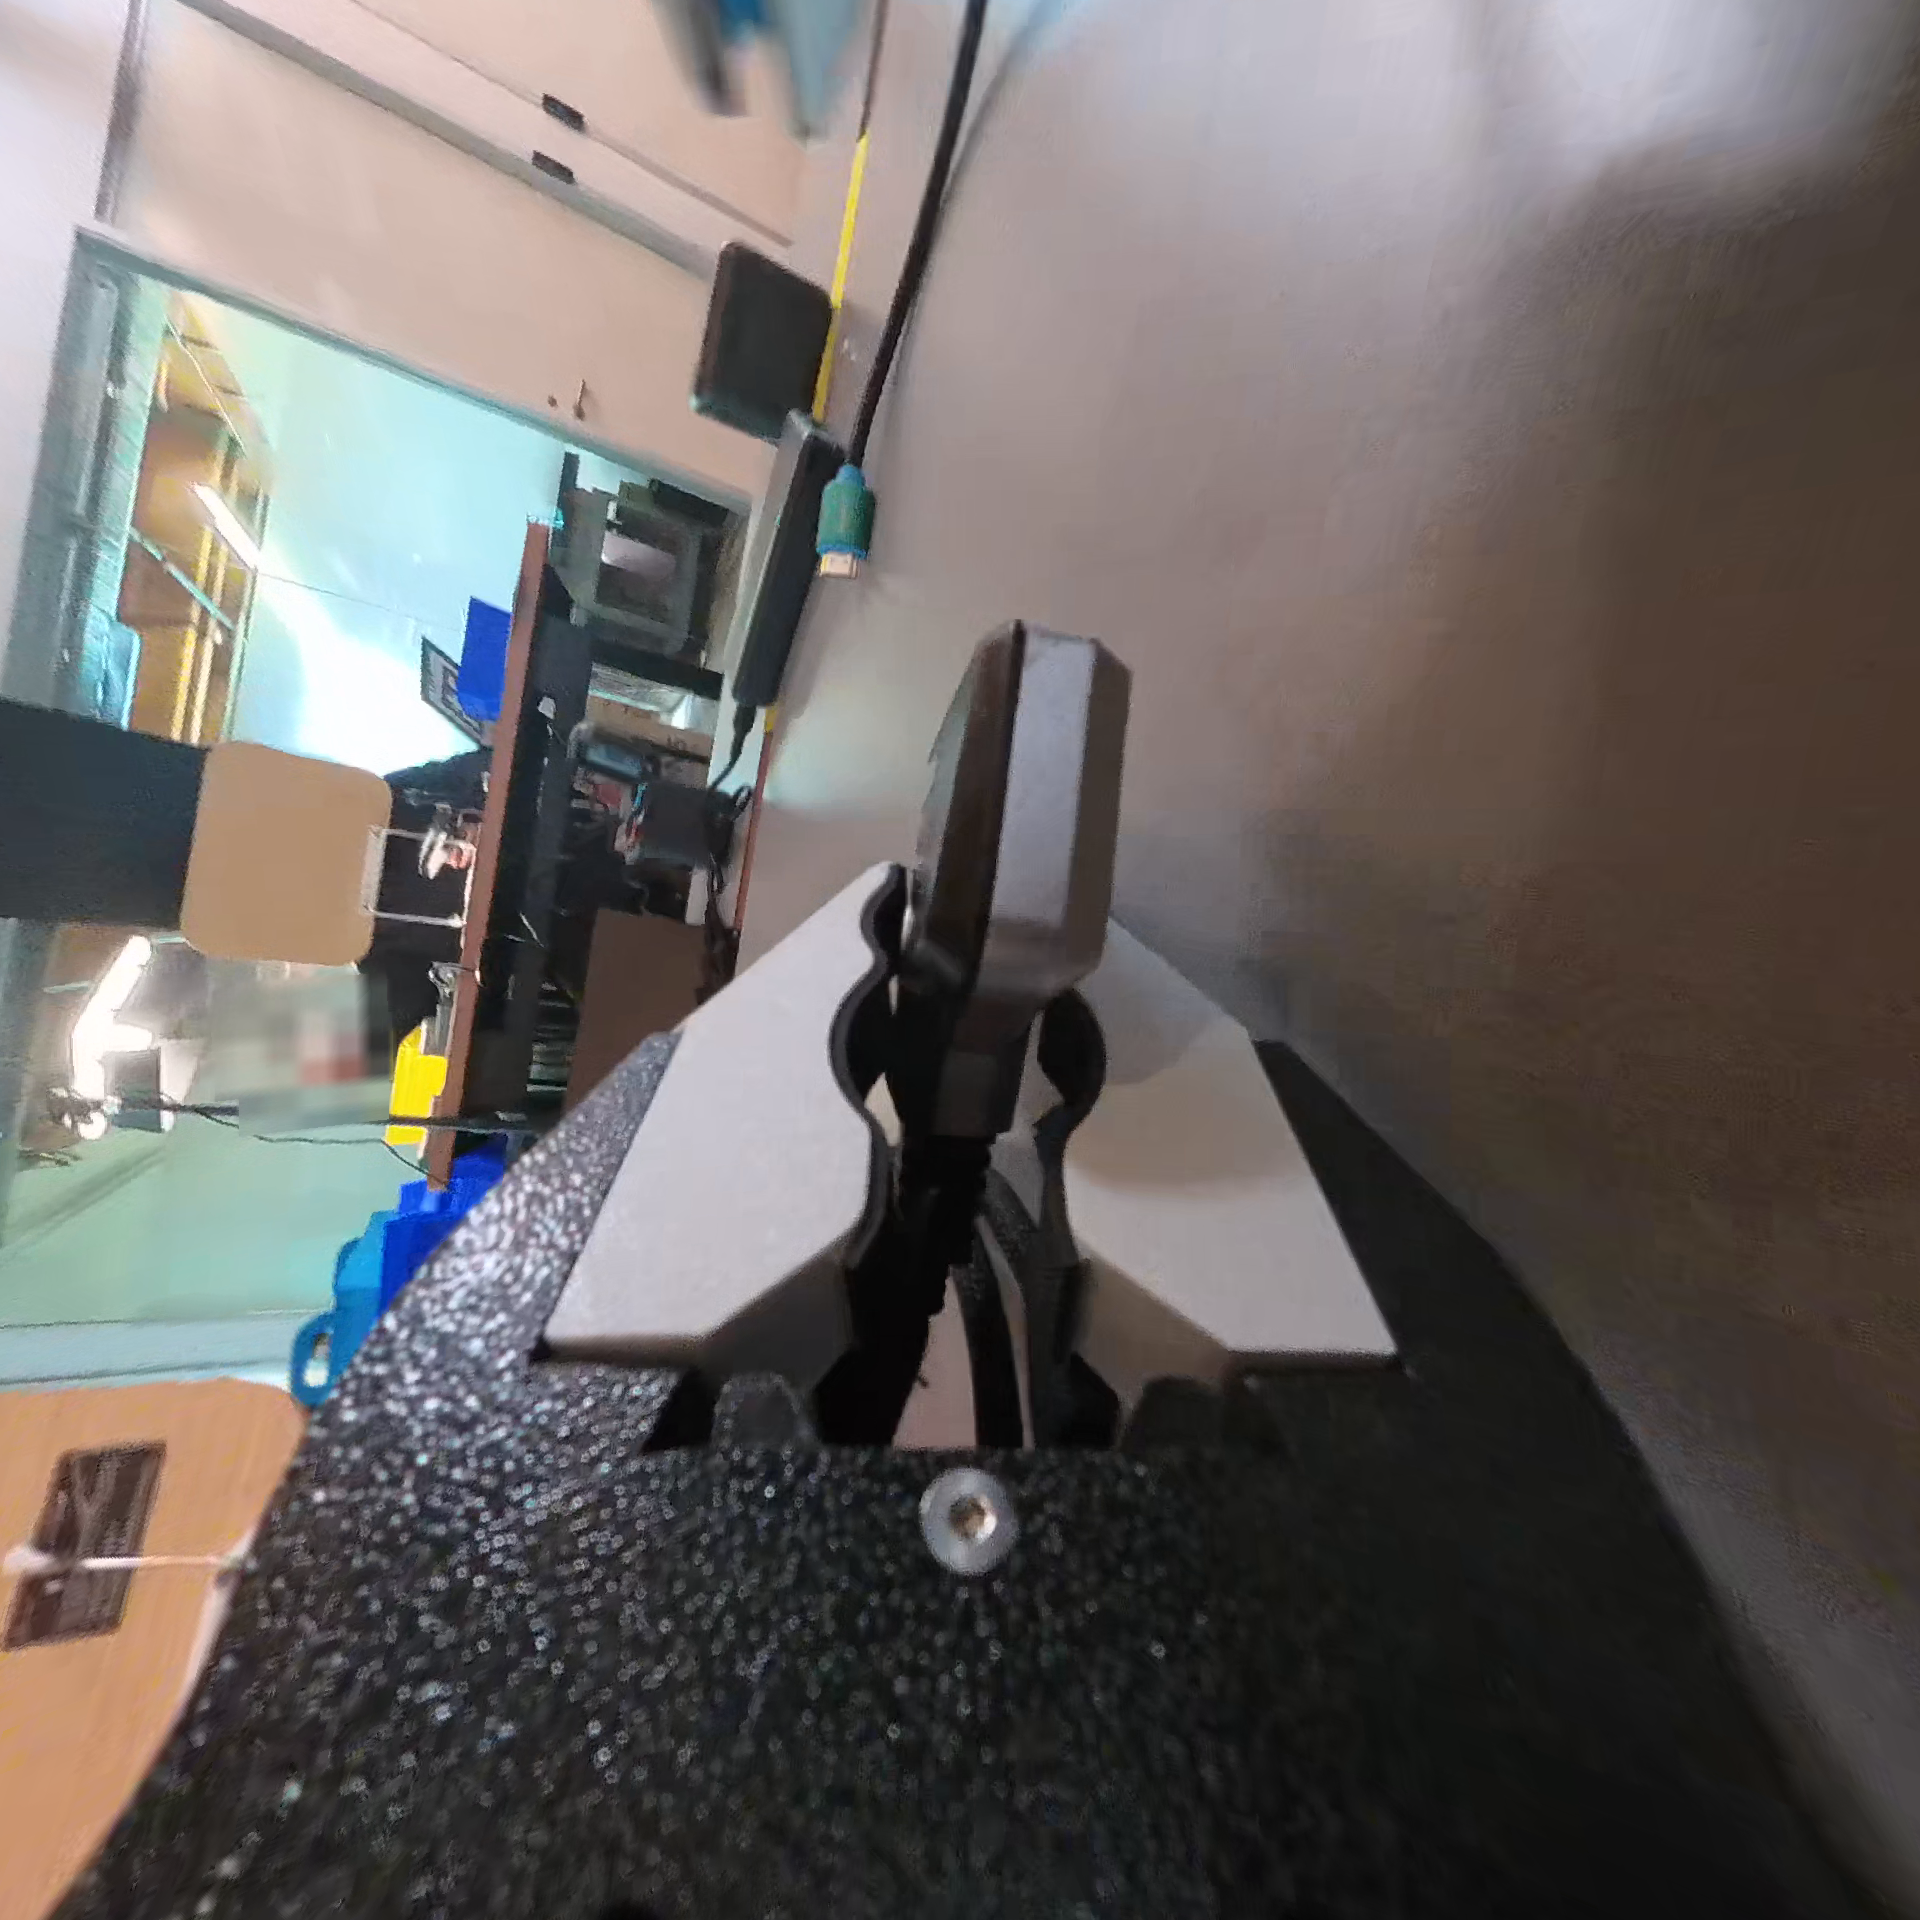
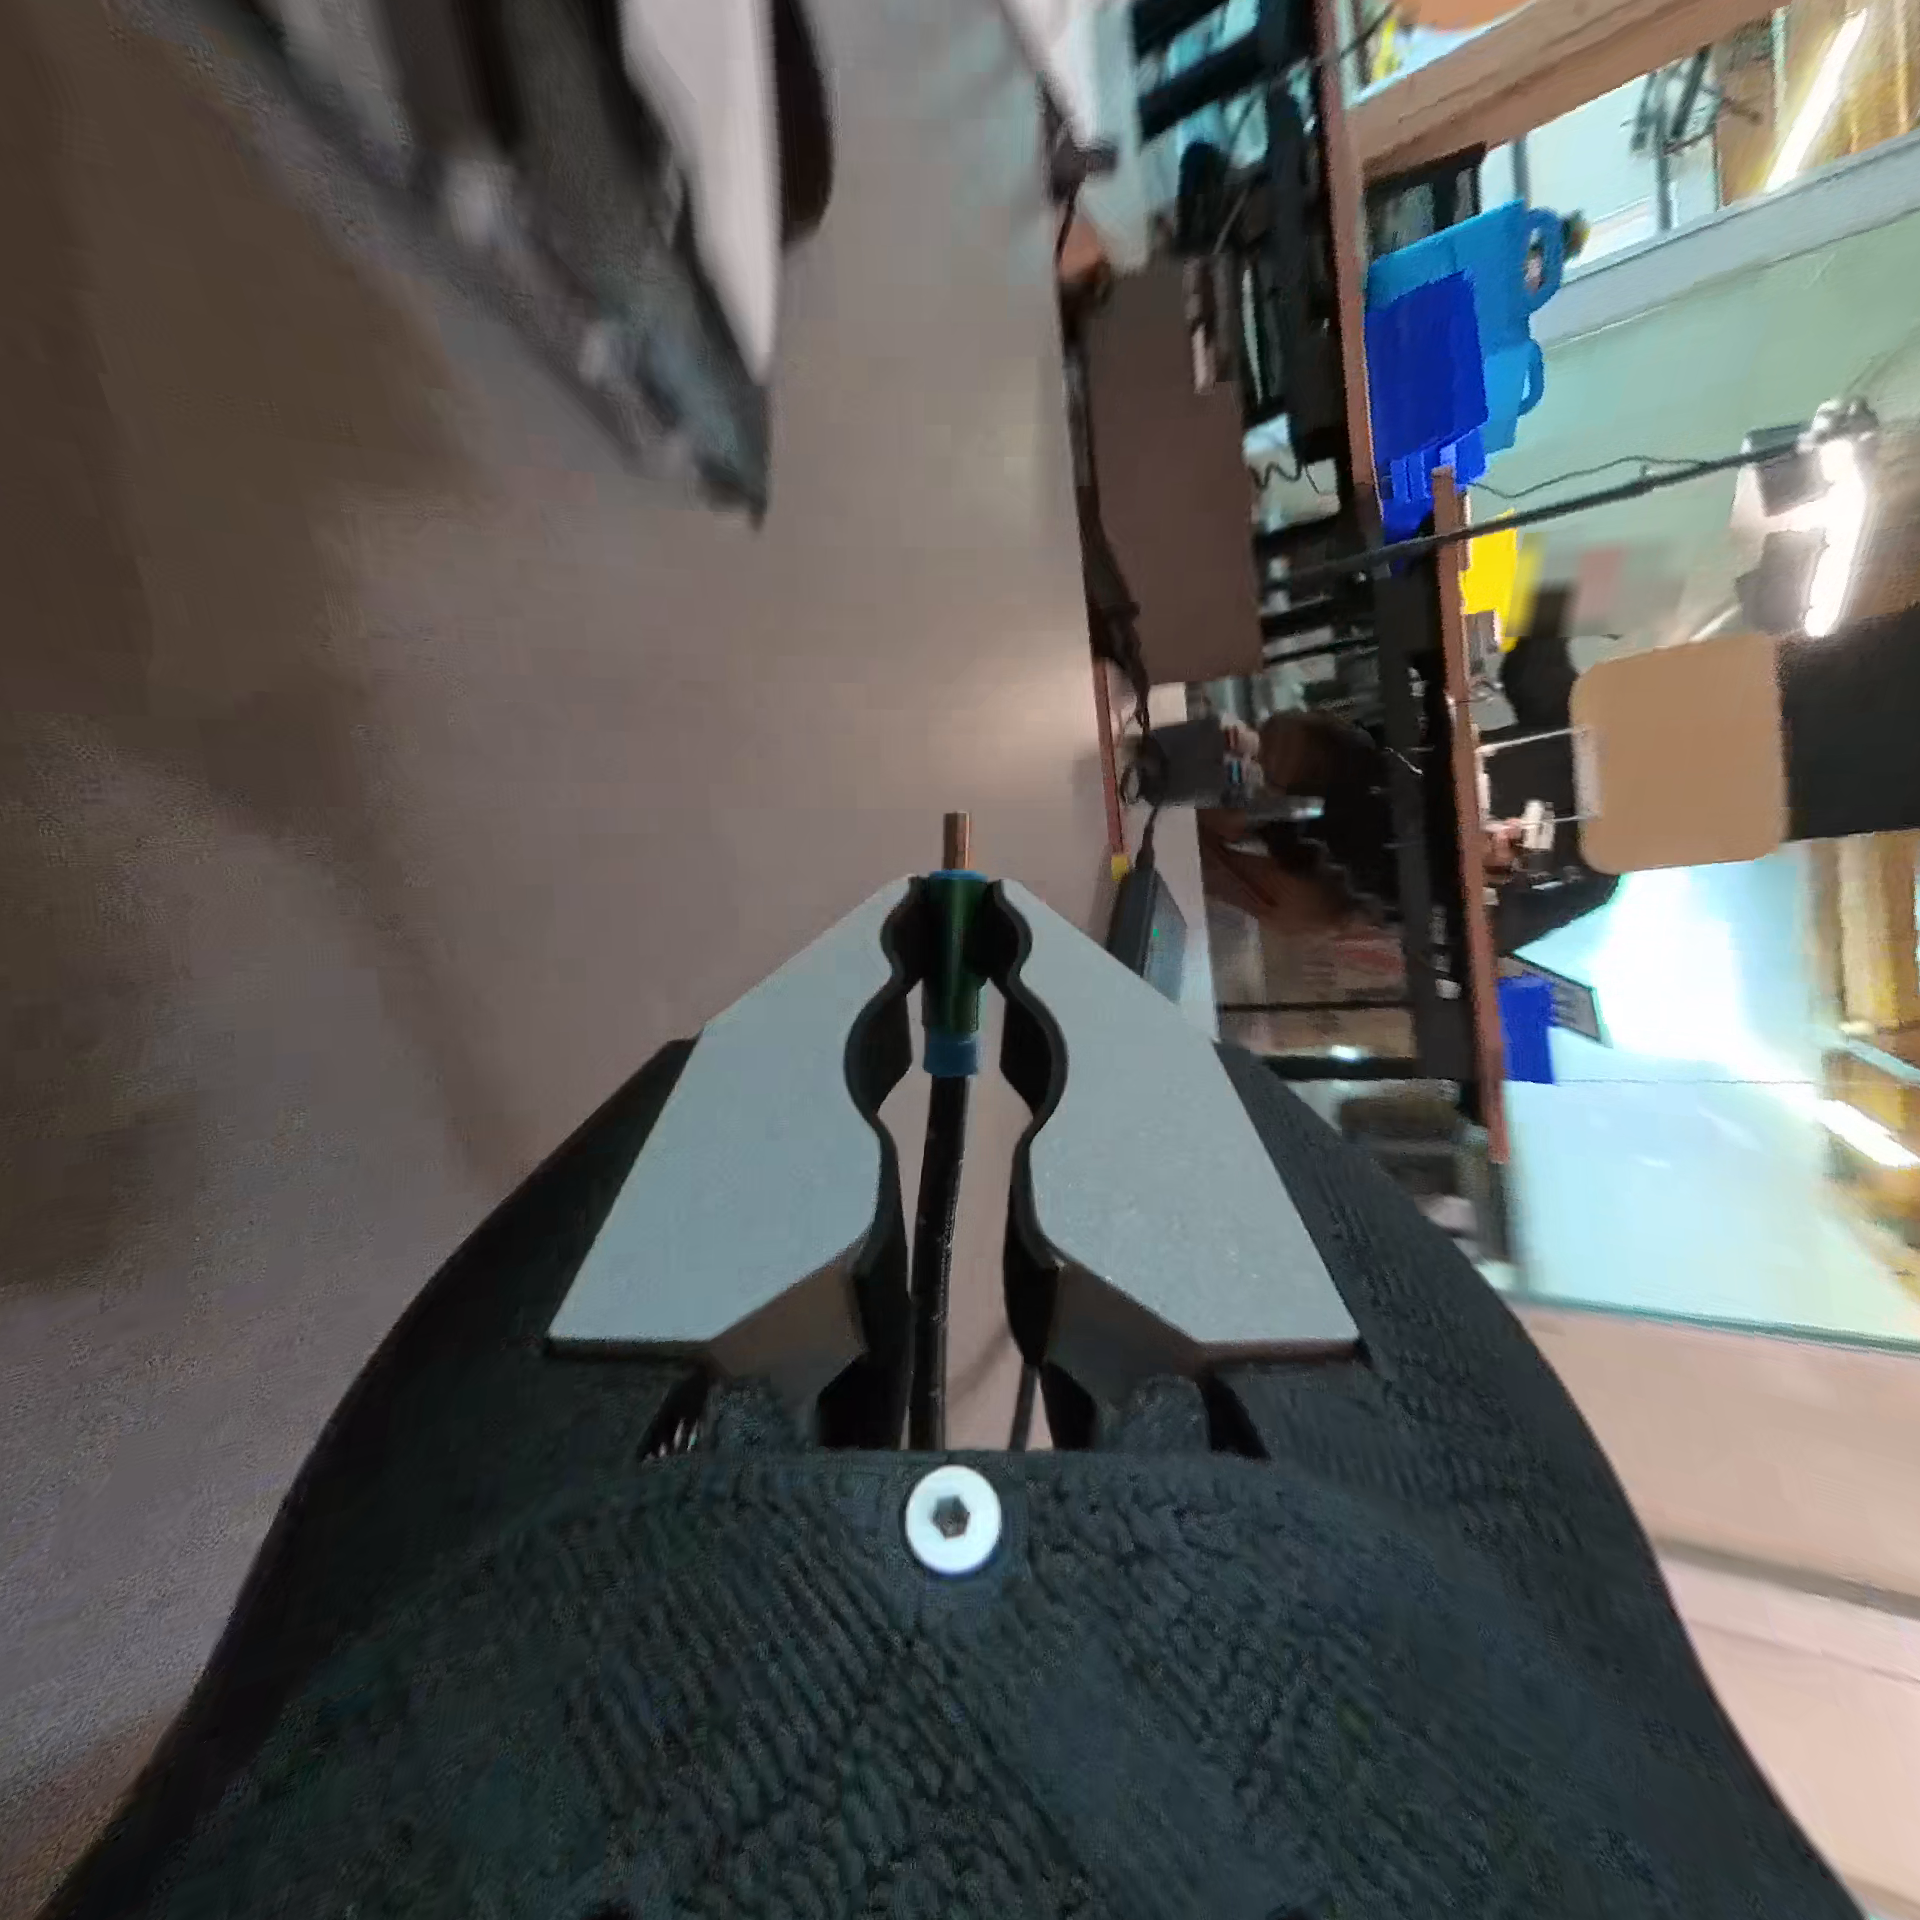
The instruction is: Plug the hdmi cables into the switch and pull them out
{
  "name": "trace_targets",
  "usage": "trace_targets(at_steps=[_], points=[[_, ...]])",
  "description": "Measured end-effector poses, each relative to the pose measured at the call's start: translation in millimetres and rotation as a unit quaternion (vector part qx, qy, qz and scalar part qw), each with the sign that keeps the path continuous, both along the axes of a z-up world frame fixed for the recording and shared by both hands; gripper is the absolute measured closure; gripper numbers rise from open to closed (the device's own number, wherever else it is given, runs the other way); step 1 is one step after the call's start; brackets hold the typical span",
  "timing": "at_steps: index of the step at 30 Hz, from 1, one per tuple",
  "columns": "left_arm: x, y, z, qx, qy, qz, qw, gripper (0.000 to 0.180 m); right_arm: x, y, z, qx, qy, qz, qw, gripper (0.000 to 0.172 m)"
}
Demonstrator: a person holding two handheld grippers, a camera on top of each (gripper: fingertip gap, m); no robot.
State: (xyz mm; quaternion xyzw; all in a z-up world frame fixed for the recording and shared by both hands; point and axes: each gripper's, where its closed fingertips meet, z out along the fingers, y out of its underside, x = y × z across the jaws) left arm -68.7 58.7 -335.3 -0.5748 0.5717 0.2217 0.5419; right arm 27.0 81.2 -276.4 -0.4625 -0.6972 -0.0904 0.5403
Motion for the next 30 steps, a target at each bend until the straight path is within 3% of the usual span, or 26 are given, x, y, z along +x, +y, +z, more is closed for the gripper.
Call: trace_targets(at_steps=[3,7,11,14,17,20,24,27,30], points=[[2,-5,4,0.032,0.021,-0.016,0.999,0.159,10,0,59,-0.009,0.064,-0.023,0.998,0.162],[-1,-2,11,0.044,0.003,-0.009,0.999,0.157,56,7,149,-0.011,0.118,-0.065,0.991,0.162],[-2,-2,9,0.039,0.007,-0.011,0.999,0.156,105,-12,238,-0.007,0.188,-0.078,0.979,0.162],[-2,-1,6,0.031,0.011,-0.009,0.999,0.156,140,-36,290,0.010,0.232,-0.078,0.969,0.162],[-2,-2,4,0.028,0.019,-0.011,0.999,0.156,174,-57,322,0.013,0.247,-0.087,0.965,0.163],[-3,0,3,0.029,0.024,-0.006,0.999,0.156,211,-61,334,0.006,0.238,-0.132,0.962,0.162],[-4,1,1,0.033,0.037,0.000,0.999,0.157,262,-55,326,-0.018,0.219,-0.205,0.954,0.162],[-4,1,0,0.034,0.046,0.000,0.998,0.157,292,-51,302,-0.072,0.219,-0.238,0.943,0.162],[-4,1,-2,0.033,0.053,0.000,0.998,0.156,301,-46,257,-0.159,0.222,-0.243,0.931,0.163]])
